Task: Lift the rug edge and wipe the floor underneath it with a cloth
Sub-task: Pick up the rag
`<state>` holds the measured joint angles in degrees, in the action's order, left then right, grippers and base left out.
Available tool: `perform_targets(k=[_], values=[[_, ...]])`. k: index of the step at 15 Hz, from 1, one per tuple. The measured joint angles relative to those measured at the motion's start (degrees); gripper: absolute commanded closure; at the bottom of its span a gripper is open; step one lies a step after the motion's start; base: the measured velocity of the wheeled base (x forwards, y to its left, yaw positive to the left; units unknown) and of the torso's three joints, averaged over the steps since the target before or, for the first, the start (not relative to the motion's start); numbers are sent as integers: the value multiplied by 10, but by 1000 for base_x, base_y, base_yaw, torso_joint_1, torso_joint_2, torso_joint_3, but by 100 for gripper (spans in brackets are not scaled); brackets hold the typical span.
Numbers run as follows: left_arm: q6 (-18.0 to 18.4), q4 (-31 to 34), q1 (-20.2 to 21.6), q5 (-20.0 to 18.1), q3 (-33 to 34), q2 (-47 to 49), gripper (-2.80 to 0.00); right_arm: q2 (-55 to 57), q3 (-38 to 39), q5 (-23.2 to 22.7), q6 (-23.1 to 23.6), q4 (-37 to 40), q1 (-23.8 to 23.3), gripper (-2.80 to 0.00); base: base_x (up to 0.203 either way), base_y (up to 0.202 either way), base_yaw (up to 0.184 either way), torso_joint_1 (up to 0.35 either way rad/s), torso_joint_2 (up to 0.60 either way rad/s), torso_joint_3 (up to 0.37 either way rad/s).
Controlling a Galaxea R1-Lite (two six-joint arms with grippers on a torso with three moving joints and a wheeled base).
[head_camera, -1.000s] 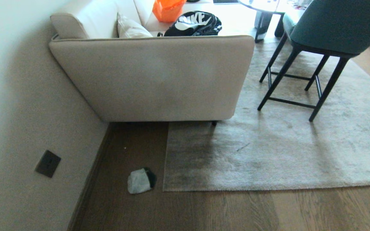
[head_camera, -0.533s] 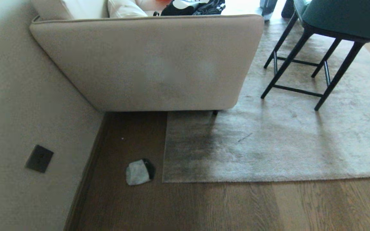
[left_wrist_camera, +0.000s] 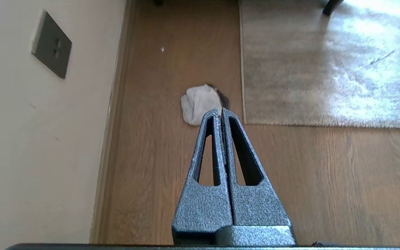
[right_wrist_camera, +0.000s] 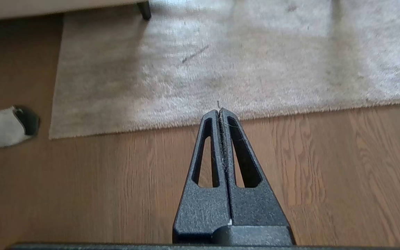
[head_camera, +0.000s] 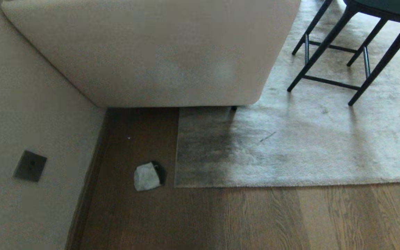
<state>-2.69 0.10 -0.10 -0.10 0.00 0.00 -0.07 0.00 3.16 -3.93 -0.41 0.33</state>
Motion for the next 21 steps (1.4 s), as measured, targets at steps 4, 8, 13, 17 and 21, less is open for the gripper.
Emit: perform_targets(k=[4, 8, 13, 17, 21], values=[[0, 0, 0, 0, 0, 0, 0, 0, 0, 0, 0, 0, 0, 0, 0, 0, 0, 3, 2, -195], [0, 0, 0, 0, 0, 0, 0, 0, 0, 0, 0, 0, 0, 0, 0, 0, 0, 3, 0, -197], [0, 0, 0, 0, 0, 0, 0, 0, 0, 0, 0, 0, 0, 0, 0, 0, 0, 2, 2, -199], [0, 0, 0, 0, 0, 0, 0, 0, 0, 0, 0, 0, 0, 0, 0, 0, 0, 3, 1, -196], [0, 0, 0, 0, 0, 0, 0, 0, 0, 0, 0, 0, 0, 0, 0, 0, 0, 4, 3, -196]])
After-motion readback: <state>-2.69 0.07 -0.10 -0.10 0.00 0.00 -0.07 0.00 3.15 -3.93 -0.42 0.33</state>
